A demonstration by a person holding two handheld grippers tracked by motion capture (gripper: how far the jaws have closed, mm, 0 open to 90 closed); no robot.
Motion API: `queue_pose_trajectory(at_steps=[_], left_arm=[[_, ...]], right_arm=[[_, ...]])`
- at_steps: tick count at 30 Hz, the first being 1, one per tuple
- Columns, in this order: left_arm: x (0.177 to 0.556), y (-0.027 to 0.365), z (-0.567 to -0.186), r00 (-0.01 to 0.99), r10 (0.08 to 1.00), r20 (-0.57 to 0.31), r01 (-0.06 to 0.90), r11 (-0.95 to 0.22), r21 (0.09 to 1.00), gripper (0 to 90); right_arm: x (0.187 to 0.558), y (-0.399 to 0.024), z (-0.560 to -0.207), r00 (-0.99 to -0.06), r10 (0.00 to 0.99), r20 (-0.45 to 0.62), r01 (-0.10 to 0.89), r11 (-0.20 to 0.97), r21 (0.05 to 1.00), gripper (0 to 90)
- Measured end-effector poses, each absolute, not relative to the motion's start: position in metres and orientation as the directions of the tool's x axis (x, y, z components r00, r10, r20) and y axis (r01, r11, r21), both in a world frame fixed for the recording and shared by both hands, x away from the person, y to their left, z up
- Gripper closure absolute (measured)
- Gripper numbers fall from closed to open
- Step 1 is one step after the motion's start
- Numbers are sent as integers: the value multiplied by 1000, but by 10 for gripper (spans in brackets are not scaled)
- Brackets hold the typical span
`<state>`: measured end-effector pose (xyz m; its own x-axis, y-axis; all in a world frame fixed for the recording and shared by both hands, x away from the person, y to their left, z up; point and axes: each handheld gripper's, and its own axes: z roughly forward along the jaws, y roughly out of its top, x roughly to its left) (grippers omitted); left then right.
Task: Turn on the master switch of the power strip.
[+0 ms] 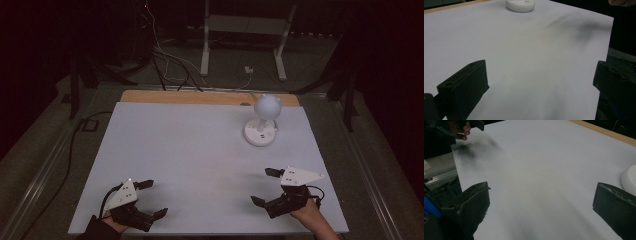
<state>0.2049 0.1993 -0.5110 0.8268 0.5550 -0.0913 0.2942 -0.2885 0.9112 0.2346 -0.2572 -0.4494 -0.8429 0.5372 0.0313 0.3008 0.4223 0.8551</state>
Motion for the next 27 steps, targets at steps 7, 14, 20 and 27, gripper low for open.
queue_pose_trajectory(at_steps=[7,14,20,27], left_arm=[[205,199,-511,828,554,-90,293,-290,911,2],[205,200,-511,826,556,-93,295,-286,912,2],[205,200,-511,826,556,-93,296,-286,912,2],[205,200,-511,826,557,-93,295,-286,912,2]], right_arm=[[240,-258,-443,-848,529,32,295,422,857,7],[246,-258,-438,-848,530,18,282,423,861,7],[255,-262,-431,-845,534,12,279,423,862,8],[264,-267,-426,-843,538,12,280,418,864,17]])
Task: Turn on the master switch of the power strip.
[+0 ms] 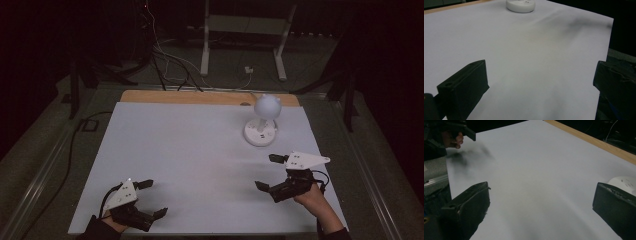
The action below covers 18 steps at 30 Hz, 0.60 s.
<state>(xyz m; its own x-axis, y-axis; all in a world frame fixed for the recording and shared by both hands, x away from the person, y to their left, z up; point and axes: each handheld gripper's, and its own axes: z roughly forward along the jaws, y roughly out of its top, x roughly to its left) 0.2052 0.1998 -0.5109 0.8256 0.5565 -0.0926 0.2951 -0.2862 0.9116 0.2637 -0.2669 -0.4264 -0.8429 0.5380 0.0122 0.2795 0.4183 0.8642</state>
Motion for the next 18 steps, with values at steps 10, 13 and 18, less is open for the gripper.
queue_pose_trajectory(at_steps=[10,13,18], left_arm=[[205,200,-511,825,557,-94,296,-285,912,2],[205,200,-511,827,555,-91,295,-288,911,2],[205,200,-511,826,557,-90,295,-289,911,2]], right_arm=[[278,-272,-420,-828,561,-1,283,419,863,17],[283,-274,-419,-823,568,-3,284,417,863,17],[293,-278,-419,-815,580,-2,293,416,861,17]])
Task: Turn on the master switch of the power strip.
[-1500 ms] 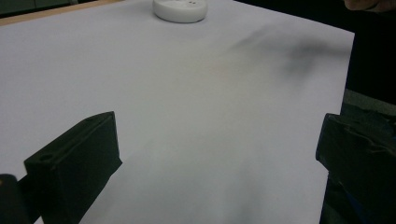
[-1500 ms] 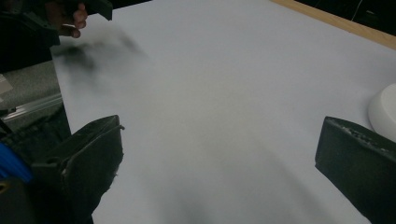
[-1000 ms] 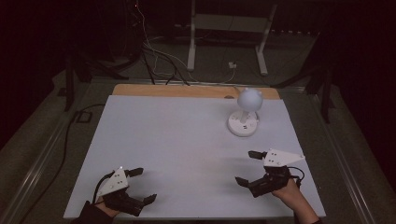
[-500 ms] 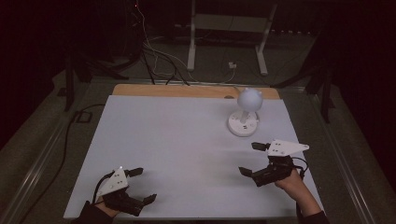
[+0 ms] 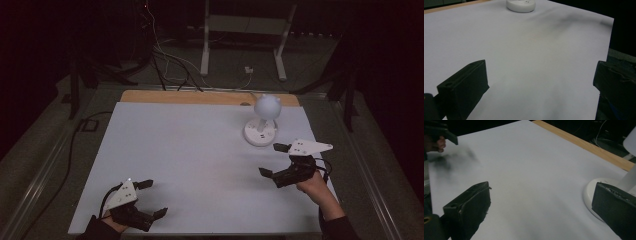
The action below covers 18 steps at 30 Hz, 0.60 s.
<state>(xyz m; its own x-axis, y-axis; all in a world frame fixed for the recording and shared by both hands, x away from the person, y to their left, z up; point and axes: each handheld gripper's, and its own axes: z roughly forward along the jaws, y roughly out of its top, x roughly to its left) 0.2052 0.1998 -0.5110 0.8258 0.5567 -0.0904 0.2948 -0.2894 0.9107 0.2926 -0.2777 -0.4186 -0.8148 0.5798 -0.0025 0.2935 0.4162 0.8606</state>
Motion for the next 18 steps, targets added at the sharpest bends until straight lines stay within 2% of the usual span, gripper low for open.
queue_pose_trajectory(at_steps=[18], left_arm=[[205,199,-511,827,555,-90,294,-291,910,2]], right_arm=[[331,-295,-426,-771,637,-21,327,423,845,18]])
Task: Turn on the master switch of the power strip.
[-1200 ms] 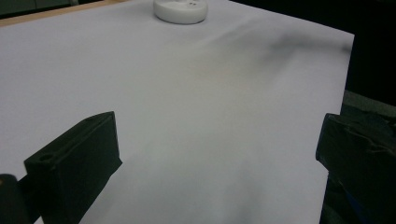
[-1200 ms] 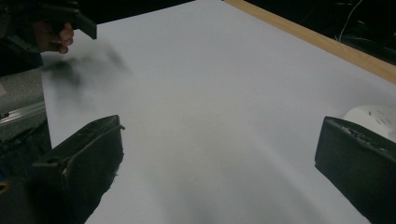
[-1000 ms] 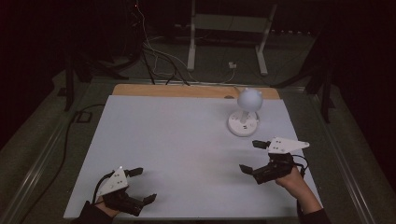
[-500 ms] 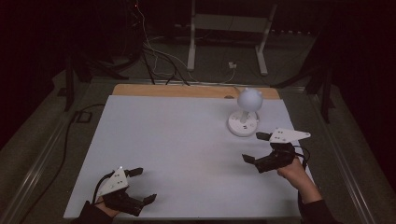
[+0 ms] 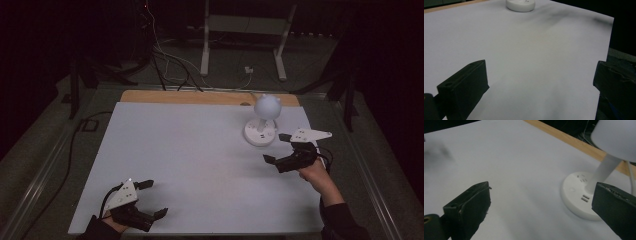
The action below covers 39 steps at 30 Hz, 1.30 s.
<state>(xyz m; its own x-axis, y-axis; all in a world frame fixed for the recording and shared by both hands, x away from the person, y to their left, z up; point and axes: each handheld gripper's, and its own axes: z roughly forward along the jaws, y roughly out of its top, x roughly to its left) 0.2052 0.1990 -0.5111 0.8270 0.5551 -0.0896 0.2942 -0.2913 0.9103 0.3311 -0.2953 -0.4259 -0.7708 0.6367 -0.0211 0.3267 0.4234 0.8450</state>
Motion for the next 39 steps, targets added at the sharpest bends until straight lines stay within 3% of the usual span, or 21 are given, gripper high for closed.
queue_pose_trajectory(at_steps=[21,22,34,39], left_arm=[[206,199,-512,827,555,-91,298,-295,908,2],[206,199,-512,827,554,-91,298,-295,908,2],[207,199,-513,825,556,-99,304,-291,907,2],[207,199,-513,825,556,-98,305,-292,907,2]], right_arm=[[373,-305,-443,-752,658,-35,354,449,820,18],[375,-306,-445,-749,662,-37,358,451,818,51],[400,-313,-457,-722,692,-32,386,441,810,74],[407,-316,-461,-695,719,-21,413,423,807,147]])
